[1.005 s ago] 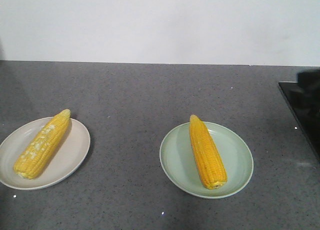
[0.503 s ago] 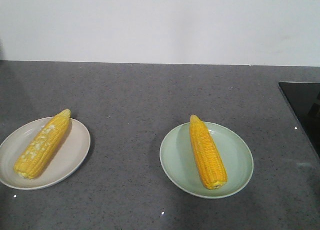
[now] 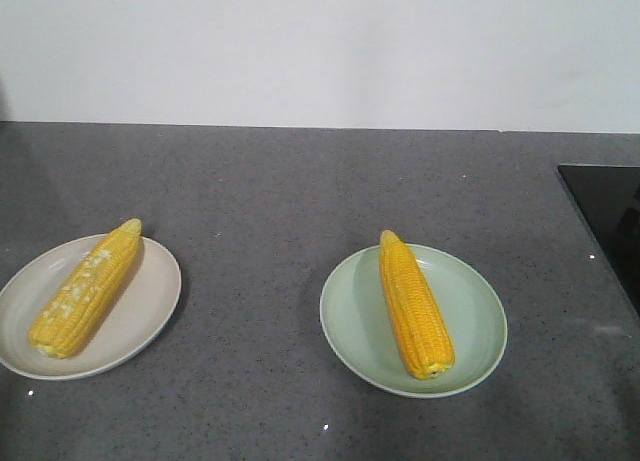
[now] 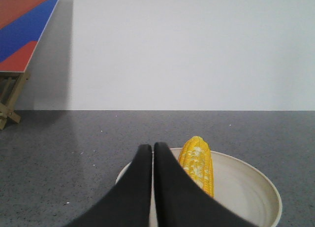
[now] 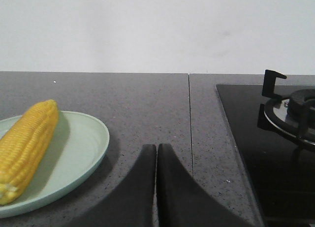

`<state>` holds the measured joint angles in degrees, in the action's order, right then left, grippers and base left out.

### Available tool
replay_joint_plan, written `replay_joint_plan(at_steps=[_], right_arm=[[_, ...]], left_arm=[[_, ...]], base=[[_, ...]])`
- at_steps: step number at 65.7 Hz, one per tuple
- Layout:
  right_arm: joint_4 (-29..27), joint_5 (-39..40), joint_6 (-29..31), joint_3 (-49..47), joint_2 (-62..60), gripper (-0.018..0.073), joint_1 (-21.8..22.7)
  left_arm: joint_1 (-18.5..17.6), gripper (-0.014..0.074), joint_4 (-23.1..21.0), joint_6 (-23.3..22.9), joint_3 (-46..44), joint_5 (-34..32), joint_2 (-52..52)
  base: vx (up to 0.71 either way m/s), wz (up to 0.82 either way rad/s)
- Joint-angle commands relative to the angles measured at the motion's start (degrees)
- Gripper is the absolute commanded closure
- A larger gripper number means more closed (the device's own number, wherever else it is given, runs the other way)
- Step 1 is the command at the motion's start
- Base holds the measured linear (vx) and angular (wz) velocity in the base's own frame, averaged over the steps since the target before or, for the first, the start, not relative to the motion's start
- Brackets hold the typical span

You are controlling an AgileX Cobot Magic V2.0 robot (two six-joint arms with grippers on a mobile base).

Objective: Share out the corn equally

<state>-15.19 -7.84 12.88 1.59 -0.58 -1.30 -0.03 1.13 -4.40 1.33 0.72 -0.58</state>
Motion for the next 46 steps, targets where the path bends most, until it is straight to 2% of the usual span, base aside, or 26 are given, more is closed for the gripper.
replay_joint_plan(at_steps=[1, 9, 31, 37, 41, 46], right_arm=[[-0.4, 5.1, 1.0, 0.7, -0.4, 0.0560, -1.8], [-0.3, 5.1, 1.0, 0.7, -0.4, 0.0560, -3.8], [-0.2, 6.4, 0.6, 0.7, -0.3, 0.0560, -3.7], [6.1, 7.8, -4.6, 0.7, -0.3, 0.0560, -3.7], [13.2, 8.5, -11.8, 0.7, -0.3, 0.0560, -3.7], [18.9, 8.5, -18.9, 0.7, -0.3, 0.0560, -3.7]], left_arm=[[-0.2, 0.0604, -0.5, -0.5, 0.8, -4.0, -1.0], [-0.2, 0.0604, -0.5, -0.5, 0.8, -4.0, -1.0], [-0.2, 0.0604, -0.5, -0.5, 0.8, -4.0, -1.0], [-0.2, 0.0604, -0.5, -0.5, 0.8, -4.0, -1.0], [-0.2, 0.0604, -0.5, -0.5, 0.8, -4.0, -1.0], [-0.2, 0.0604, -0.5, -0.5, 0.8, -4.0, -1.0]], base=[[0.00, 0.00], [0.00, 0.00], [0.00, 0.00], [0.00, 0.00], [0.00, 0.00], [0.00, 0.00]])
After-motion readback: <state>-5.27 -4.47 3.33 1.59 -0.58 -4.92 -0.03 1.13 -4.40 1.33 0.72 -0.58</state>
